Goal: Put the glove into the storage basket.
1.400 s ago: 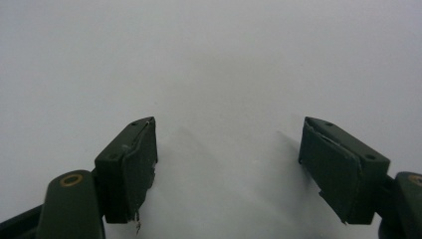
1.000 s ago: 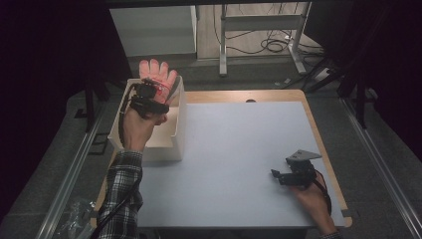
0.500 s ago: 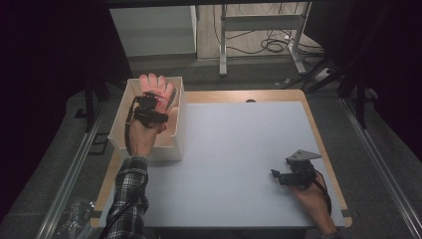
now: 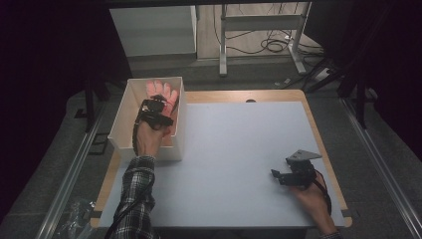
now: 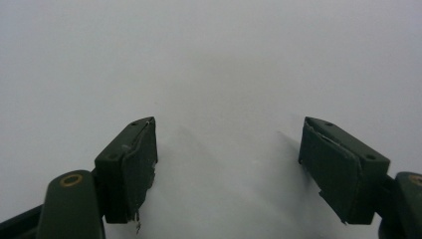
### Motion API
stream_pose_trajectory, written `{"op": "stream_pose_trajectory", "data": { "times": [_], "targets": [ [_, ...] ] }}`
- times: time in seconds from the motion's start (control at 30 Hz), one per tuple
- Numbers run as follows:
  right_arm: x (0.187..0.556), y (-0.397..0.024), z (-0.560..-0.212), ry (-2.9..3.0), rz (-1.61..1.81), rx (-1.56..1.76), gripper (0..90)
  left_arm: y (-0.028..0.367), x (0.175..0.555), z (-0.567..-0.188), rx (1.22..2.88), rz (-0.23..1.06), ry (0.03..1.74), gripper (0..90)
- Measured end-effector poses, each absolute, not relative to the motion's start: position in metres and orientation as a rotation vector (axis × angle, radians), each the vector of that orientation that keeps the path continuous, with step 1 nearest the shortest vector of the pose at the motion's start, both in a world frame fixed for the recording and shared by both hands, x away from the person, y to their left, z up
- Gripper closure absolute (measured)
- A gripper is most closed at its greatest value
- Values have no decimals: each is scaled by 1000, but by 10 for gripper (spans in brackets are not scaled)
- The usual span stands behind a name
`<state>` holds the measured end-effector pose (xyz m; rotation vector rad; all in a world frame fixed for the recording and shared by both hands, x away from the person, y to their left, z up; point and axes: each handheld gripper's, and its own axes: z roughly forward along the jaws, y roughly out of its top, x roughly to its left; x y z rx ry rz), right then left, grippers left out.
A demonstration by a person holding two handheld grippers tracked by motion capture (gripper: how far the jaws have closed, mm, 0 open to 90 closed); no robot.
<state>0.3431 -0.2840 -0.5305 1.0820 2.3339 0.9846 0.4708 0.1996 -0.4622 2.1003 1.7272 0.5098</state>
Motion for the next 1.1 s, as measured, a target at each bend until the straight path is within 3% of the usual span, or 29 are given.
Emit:
{"op": "stream_pose_trajectory", "data": {
  "times": [0.33, 0.57, 0.93, 1.1],
  "targets": [
    [343, -284, -530, 2334, 985, 1081, 234, 198, 487, -475, 2142, 418, 1792, 328],
    [343, -284, -530, 2334, 985, 1081, 235, 199, 494, -484, 2166, 321, 1837, 195],
    [343, -284, -531, 2334, 985, 1081, 234, 202, 494, -480, 2143, 350, 1842, 47],
    [343, -284, -530, 2334, 985, 1081, 234, 204, 490, -472, 2126, 378, 1821, 39]
  ]
}}
